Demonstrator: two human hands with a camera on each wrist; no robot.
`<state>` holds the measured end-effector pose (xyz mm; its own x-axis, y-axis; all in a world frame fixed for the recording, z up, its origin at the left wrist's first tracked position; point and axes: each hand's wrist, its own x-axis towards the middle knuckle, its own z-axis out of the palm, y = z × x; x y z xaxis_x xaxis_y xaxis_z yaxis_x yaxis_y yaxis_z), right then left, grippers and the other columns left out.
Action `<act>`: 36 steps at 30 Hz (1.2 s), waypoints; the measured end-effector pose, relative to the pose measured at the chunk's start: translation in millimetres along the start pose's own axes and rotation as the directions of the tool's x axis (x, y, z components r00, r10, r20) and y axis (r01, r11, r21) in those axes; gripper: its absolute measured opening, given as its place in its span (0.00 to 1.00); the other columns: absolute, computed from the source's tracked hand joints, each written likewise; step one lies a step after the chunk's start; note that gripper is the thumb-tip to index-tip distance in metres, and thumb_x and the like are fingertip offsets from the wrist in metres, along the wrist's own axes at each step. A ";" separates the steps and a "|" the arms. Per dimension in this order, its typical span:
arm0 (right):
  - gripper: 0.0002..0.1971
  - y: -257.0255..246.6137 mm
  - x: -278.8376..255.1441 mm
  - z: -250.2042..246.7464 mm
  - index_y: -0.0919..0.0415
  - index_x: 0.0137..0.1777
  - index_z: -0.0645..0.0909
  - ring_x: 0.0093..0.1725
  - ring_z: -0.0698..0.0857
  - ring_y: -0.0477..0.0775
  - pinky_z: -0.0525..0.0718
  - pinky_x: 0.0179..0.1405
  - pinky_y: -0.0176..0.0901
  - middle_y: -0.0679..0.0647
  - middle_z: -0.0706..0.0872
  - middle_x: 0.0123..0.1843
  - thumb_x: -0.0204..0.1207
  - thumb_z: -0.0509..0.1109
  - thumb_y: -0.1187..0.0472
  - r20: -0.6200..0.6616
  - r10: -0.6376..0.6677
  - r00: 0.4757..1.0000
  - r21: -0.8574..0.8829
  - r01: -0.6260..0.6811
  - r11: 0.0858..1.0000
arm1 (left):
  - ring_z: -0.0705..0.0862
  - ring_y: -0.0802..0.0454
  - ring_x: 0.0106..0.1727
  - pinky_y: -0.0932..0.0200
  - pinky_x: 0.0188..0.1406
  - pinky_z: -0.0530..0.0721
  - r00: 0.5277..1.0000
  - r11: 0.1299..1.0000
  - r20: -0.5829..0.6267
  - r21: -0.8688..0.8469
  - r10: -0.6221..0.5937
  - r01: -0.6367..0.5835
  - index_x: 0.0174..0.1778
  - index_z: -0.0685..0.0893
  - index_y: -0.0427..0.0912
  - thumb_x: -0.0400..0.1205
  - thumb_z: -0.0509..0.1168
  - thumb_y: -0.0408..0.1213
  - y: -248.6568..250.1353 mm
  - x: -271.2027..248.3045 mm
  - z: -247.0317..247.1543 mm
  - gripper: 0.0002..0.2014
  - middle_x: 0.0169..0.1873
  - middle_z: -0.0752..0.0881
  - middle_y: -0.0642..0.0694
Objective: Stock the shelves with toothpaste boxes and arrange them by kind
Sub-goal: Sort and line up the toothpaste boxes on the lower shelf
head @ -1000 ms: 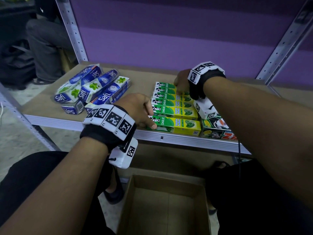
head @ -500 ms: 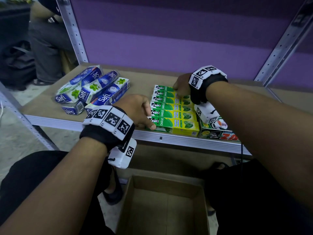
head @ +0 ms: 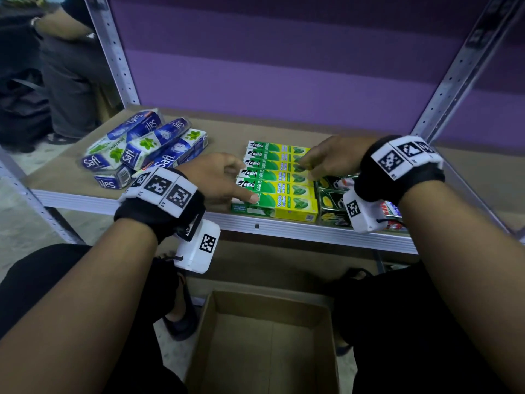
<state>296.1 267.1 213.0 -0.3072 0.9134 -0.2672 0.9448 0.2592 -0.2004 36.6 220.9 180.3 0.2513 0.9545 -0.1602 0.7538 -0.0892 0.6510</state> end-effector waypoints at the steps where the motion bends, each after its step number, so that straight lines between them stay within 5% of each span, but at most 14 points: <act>1: 0.25 2.0 -5.1 2.7 0.46 0.74 0.80 0.64 0.80 0.46 0.70 0.65 0.39 0.47 0.84 0.70 0.76 0.76 0.48 0.002 0.016 1.000 -0.021 -0.016 1.000 | 0.77 0.59 0.69 0.64 0.66 0.72 1.000 0.999 0.010 -0.035 -0.010 0.010 0.77 0.74 0.43 0.65 0.82 0.50 1.5 0.8 1.2 0.45 0.73 0.79 0.53; 4: 0.33 7.0 -16.4 9.0 0.47 0.77 0.76 0.74 0.76 0.52 0.69 0.69 0.44 0.49 0.77 0.77 0.72 0.77 0.43 0.027 0.061 0.998 -0.055 -0.060 0.997 | 0.77 0.55 0.73 0.55 0.77 0.70 0.999 0.997 0.038 -0.073 -0.031 0.033 0.79 0.72 0.40 0.64 0.82 0.48 4.9 2.9 3.8 0.47 0.75 0.78 0.49; 7: 0.36 10.3 -20.9 13.4 0.46 0.80 0.73 0.79 0.71 0.53 0.67 0.74 0.47 0.49 0.73 0.81 0.71 0.78 0.41 0.023 0.063 0.998 -0.041 -0.063 0.997 | 0.77 0.55 0.73 0.53 0.79 0.70 0.998 0.997 0.044 -0.068 -0.043 0.046 0.78 0.73 0.40 0.65 0.83 0.46 6.2 5.3 5.5 0.45 0.74 0.78 0.47; 15: 0.34 13.6 -24.5 17.8 0.42 0.78 0.74 0.79 0.71 0.53 0.68 0.76 0.50 0.45 0.72 0.82 0.71 0.78 0.41 0.018 0.073 0.997 0.042 -0.074 0.996 | 0.82 0.53 0.68 0.55 0.73 0.74 0.999 0.999 0.019 0.020 -0.043 0.043 0.68 0.83 0.43 0.68 0.81 0.51 6.2 17.4 -0.2 0.34 0.65 0.85 0.50; 21: 0.35 12.6 -24.4 18.5 0.44 0.79 0.74 0.79 0.71 0.53 0.67 0.76 0.50 0.46 0.72 0.82 0.72 0.78 0.42 0.016 0.077 0.997 0.051 -0.078 0.996 | 0.88 0.47 0.57 0.48 0.62 0.86 0.991 0.972 0.038 -0.192 -0.132 0.137 0.70 0.81 0.38 0.64 0.84 0.43 3.1 36.4 -2.3 0.38 0.61 0.86 0.44; 26: 0.35 10.5 -24.4 18.3 0.45 0.79 0.74 0.78 0.72 0.54 0.69 0.75 0.48 0.47 0.73 0.81 0.72 0.79 0.44 0.018 0.088 0.996 0.075 -0.089 0.993 | 0.86 0.49 0.39 0.54 0.56 0.85 0.993 0.987 0.069 -0.122 -0.100 0.108 0.46 0.92 0.47 0.49 0.85 0.58 -1.0 42.0 -11.6 0.32 0.39 0.91 0.39; 30: 0.35 9.0 -24.3 18.4 0.45 0.79 0.74 0.78 0.72 0.54 0.69 0.74 0.46 0.47 0.73 0.81 0.72 0.79 0.44 0.016 0.093 0.996 0.075 -0.094 0.993 | 0.86 0.48 0.36 0.52 0.54 0.86 0.992 0.985 0.063 -0.126 -0.109 0.116 0.41 0.93 0.49 0.63 0.83 0.52 -2.8 47.7 -17.6 0.16 0.38 0.92 0.39; 34: 0.34 5.6 -25.4 17.4 0.45 0.79 0.74 0.81 0.69 0.54 0.66 0.78 0.49 0.46 0.69 0.83 0.73 0.77 0.43 0.027 0.089 0.996 0.028 -0.090 0.996 | 0.79 0.55 0.24 0.68 0.30 0.81 0.994 0.993 0.057 -0.067 -0.090 0.093 0.35 0.91 0.46 0.71 0.79 0.51 2.6 63.2 -25.6 0.12 0.25 0.85 0.49; 36: 0.33 4.7 -26.0 17.0 0.44 0.79 0.74 0.81 0.69 0.53 0.66 0.77 0.48 0.46 0.70 0.83 0.73 0.77 0.43 0.032 0.079 0.996 0.032 -0.080 0.996 | 0.85 0.53 0.30 0.61 0.37 0.89 0.993 0.985 0.032 -0.129 -0.112 0.115 0.41 0.91 0.44 0.72 0.80 0.46 4.6 74.1 -28.2 0.10 0.29 0.88 0.47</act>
<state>306.6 239.2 203.0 -0.2355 0.9203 -0.3123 0.9622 0.1756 -0.2082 41.5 299.2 192.3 0.1843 0.9490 -0.2558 0.6934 0.0589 0.7181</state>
